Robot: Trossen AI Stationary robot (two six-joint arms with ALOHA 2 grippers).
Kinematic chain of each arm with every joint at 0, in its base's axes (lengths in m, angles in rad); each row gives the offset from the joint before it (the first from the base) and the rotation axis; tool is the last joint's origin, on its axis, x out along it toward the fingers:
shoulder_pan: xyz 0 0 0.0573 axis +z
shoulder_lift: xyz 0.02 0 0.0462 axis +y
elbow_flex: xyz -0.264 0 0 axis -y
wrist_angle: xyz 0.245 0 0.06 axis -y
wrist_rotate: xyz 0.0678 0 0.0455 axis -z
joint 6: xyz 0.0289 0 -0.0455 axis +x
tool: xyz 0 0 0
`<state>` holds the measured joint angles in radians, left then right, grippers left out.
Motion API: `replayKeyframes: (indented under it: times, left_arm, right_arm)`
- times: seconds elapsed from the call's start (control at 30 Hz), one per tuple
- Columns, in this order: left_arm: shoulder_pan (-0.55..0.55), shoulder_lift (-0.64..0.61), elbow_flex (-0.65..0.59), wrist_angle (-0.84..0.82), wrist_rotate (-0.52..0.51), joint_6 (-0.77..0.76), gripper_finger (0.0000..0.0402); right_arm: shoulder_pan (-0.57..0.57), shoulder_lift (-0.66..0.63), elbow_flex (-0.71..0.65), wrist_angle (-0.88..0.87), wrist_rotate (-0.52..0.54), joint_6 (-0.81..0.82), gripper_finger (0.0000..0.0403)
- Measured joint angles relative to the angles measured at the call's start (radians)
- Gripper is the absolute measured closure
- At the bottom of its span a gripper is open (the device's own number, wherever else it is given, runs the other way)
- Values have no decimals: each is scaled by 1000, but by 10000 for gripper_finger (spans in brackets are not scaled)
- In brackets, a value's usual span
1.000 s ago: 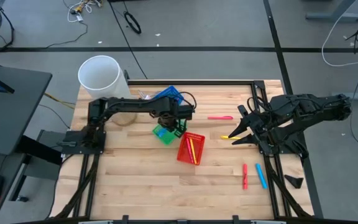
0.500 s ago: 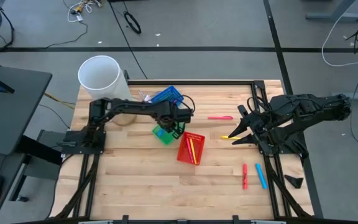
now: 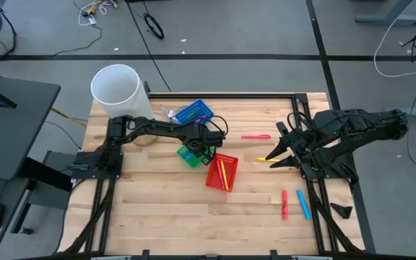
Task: Pick & Place Markers
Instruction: Put the top blue highlighter pen into the green bin, then put the orange highlighter pen into the green bin
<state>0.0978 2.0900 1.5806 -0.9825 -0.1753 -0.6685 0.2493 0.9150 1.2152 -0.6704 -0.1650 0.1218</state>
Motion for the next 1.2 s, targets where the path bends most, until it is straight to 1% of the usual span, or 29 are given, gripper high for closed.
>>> replayKeyframes:
  times: [0.07, 0.17, 0.27, 0.37, 0.47, 0.7, 0.83, 0.9, 1.0, 1.2]
  left_arm:
    - [0, 0, 0, 3, -3, 1, 319]
    - [0, 0, 0, 2, -2, 2, 282]
    - [0, 0, 0, 2, 19, 18, 249]
    - [0, 0, 0, 3, 29, 27, 225]
    - [0, 0, 0, 2, 31, 27, 209]
    - [1, 0, 1, 2, 33, 38, 185]
    - [1, -1, 32, -19, 49, 66, 180]
    - [0, -2, 72, -52, 49, 95, 180]
    - [-3, -3, 151, -151, 49, 140, 180]
    - [-41, -3, 305, -320, 49, 277, 179]
  right_arm:
    - [0, 0, 0, 0, 0, 0, 282]
    - [0, 0, 0, 0, 0, 0, 282]
    - [0, 0, 0, 0, 0, 0, 282]
    - [0, 0, 0, 0, 0, 0, 282]
    - [0, 0, 0, 0, 0, 0, 282]
    - [0, 0, 0, 0, 0, 0, 282]
    - [0, 0, 0, 0, 0, 0, 282]
    - [0, 0, 0, 0, 0, 0, 282]
    - [0, 0, 0, 0, 0, 0, 282]
    - [0, 0, 0, 0, 0, 0, 282]
